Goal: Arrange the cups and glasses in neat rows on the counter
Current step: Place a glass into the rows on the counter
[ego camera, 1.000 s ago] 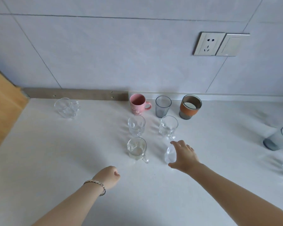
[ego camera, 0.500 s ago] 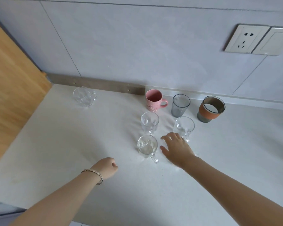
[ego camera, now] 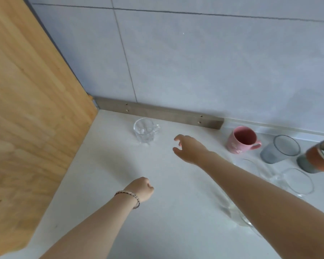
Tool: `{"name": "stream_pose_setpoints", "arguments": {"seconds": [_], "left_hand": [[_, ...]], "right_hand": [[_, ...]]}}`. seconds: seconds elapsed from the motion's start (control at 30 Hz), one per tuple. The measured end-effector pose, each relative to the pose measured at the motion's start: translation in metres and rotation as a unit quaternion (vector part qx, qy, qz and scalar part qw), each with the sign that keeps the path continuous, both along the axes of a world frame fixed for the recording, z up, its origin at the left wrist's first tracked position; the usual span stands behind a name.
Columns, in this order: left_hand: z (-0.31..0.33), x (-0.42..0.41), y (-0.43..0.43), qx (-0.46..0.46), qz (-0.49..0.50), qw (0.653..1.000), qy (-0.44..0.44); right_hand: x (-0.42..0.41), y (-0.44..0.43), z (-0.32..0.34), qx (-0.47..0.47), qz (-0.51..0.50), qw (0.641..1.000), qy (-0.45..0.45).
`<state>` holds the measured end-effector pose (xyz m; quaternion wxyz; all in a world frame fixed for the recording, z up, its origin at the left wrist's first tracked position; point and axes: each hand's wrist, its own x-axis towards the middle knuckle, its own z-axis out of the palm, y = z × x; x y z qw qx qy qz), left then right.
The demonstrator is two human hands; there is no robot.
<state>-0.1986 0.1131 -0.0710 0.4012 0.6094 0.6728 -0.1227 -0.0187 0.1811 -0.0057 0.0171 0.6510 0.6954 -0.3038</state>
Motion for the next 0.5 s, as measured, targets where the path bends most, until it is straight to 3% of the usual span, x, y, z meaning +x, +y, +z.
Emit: {"name": "stream_pose_setpoints", "arguments": {"seconds": [0.37,0.5], "left_hand": [[-0.032,-0.072,0.071,-0.003,0.023,1.0,-0.02],[-0.04,-0.081,0.072,0.0,0.009,1.0,-0.026]], "right_hand": [[-0.109,0.089,-0.045,0.035,0.017,0.996,-0.077],[-0.115,0.09,-0.054,0.048,-0.037,0.997,-0.045]]}}
